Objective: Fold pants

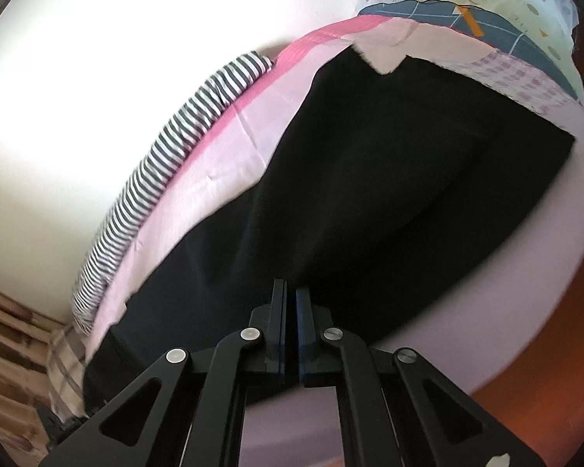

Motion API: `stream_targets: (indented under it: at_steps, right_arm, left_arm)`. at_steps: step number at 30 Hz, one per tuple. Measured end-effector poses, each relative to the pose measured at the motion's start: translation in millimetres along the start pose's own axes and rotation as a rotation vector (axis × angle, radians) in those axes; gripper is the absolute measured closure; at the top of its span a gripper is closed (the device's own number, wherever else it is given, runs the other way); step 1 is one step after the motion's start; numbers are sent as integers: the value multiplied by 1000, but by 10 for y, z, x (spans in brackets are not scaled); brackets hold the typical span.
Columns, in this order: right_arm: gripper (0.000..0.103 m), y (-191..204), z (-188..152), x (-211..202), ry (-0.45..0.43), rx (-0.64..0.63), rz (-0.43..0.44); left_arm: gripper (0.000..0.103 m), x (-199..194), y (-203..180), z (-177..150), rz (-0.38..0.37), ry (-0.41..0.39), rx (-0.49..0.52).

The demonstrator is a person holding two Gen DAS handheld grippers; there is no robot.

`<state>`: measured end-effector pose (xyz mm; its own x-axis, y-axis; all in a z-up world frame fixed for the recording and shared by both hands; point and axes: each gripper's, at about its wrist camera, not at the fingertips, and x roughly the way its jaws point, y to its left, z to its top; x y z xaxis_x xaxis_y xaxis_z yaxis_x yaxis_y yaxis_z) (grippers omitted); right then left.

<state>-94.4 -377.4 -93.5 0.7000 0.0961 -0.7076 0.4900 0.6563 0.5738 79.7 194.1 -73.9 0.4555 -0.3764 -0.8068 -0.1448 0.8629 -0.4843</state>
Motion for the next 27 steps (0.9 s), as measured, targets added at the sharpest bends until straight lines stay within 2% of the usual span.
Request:
stream_targets:
  at_steps: [4, 10, 15, 16, 18, 22, 25, 27]
  right_arm:
    - [99, -44, -113, 51, 27, -8, -45]
    - [99, -84, -73, 192, 52, 24, -35]
    - [97, -61, -7, 149, 49, 43, 15]
    - [97, -40, 10, 142, 49, 43, 18]
    - [97, -32, 26, 138, 48, 47, 32]
    - [97, -14, 86, 107, 50, 76, 57]
    - [97, -14, 132, 88, 56, 114, 98]
    - [97, 23, 167, 73, 57, 119, 120]
  left_arm:
    - [84, 41, 20, -2, 28, 32, 34]
    - [83, 95, -58, -53, 80, 26, 122]
    - [74, -6, -127, -98, 83, 17, 176]
    - [68, -41, -154, -127, 94, 13, 198]
    - [62, -112, -229, -218, 135, 5, 257]
    - [61, -296, -409, -438, 158, -37, 378]
    - [59, -430, -758, -626, 122, -117, 518]
    - [54, -409, -1007, -734, 76, -136, 594]
